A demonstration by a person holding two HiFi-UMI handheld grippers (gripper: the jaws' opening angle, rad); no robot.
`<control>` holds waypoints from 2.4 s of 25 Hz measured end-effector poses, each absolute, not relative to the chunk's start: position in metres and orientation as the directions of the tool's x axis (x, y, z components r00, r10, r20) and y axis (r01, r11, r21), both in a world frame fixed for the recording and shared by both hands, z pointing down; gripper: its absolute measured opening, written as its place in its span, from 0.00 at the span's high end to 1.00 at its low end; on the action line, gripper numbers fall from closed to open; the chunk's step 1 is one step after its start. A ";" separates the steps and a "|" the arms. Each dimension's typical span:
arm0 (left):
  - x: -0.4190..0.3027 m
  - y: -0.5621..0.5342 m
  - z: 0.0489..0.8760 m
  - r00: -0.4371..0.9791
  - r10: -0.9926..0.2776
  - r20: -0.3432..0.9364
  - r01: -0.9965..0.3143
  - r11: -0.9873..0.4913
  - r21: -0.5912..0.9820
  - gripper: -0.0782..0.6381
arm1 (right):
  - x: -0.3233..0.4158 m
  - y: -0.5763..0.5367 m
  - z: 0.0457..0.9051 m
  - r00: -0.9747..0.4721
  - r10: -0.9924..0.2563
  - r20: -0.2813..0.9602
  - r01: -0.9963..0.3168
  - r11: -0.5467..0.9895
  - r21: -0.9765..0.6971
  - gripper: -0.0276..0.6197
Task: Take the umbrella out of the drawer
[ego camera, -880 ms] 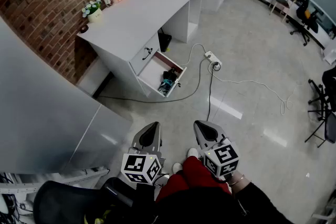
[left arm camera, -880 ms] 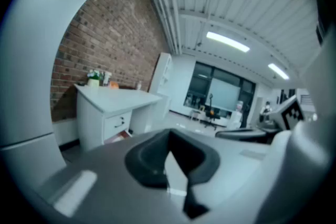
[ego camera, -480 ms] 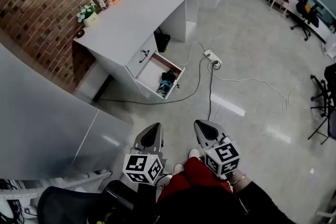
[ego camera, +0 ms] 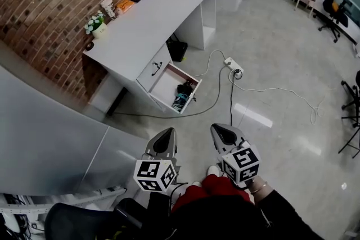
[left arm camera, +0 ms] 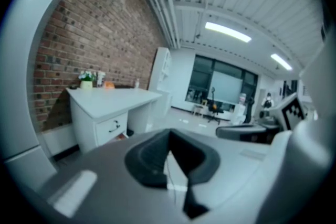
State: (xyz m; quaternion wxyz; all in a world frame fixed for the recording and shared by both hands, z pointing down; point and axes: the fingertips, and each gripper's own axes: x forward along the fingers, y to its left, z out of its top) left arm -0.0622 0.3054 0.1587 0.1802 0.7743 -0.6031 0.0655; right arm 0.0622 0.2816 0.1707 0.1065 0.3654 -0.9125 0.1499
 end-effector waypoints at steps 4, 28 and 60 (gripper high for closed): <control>-0.062 0.294 0.151 0.241 -0.918 0.315 -0.966 -0.196 0.166 0.89 | 0.068 0.268 0.166 -0.721 -0.629 0.292 -0.689 0.697 -0.200 0.96; -0.110 0.176 0.192 0.263 -0.882 0.390 -0.961 -0.202 0.191 0.88 | 0.044 0.166 0.191 -0.659 -0.672 0.339 -0.751 0.613 -0.246 0.96; -0.188 0.024 0.323 0.404 -0.687 0.603 -0.914 -0.291 0.281 0.82 | -0.042 0.024 0.296 -0.525 -0.650 0.549 -0.849 0.444 -0.286 0.96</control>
